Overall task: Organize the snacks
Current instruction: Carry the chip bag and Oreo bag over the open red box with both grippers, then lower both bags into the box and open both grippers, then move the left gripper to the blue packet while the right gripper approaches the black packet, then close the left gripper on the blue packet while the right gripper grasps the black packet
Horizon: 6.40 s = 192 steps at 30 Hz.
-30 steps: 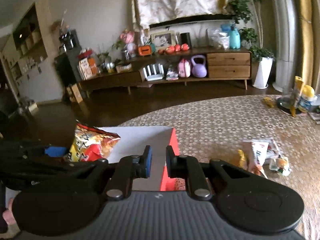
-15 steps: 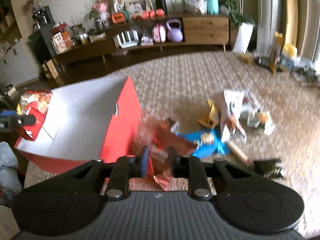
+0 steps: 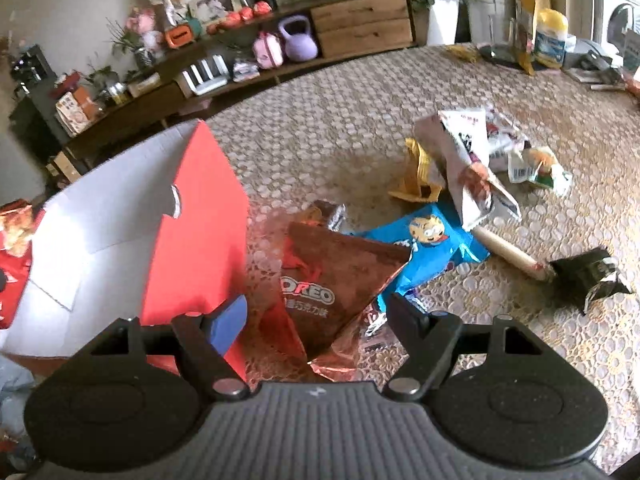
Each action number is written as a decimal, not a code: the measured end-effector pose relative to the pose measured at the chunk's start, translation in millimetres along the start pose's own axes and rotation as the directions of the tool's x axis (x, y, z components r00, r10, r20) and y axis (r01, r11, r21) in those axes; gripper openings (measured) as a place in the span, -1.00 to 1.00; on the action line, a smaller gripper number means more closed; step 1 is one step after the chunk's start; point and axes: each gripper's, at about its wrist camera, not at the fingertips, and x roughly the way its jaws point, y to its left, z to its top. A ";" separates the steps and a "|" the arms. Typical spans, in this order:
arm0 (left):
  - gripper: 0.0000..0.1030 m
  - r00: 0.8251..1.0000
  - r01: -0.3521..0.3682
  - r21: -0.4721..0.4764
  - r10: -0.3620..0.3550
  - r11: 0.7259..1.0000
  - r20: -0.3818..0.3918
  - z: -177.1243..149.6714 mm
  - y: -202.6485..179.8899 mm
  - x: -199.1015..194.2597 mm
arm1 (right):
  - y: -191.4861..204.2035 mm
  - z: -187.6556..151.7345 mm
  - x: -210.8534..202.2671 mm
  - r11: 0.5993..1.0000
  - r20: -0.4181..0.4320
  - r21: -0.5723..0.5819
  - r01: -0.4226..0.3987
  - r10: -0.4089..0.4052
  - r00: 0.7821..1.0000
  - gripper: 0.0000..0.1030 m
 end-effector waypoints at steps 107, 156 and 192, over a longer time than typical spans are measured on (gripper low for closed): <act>1.00 0.978 0.071 0.050 -0.080 0.996 0.192 -9.7 -61.1 -91.8 | 68.6 -5.8 -188.7 0.957 0.183 -0.219 -0.191 0.232 0.955 0.71; 0.93 0.942 0.334 0.556 -0.243 0.761 -0.233 27.3 -274.0 114.3 | -186.4 -8.6 -50.9 0.993 0.109 0.016 0.120 -0.121 0.987 0.90; -0.20 0.929 0.334 0.430 -0.214 0.839 -0.303 27.5 -278.0 157.3 | -187.4 -5.8 -30.9 0.990 0.086 0.053 0.133 -0.137 0.987 0.03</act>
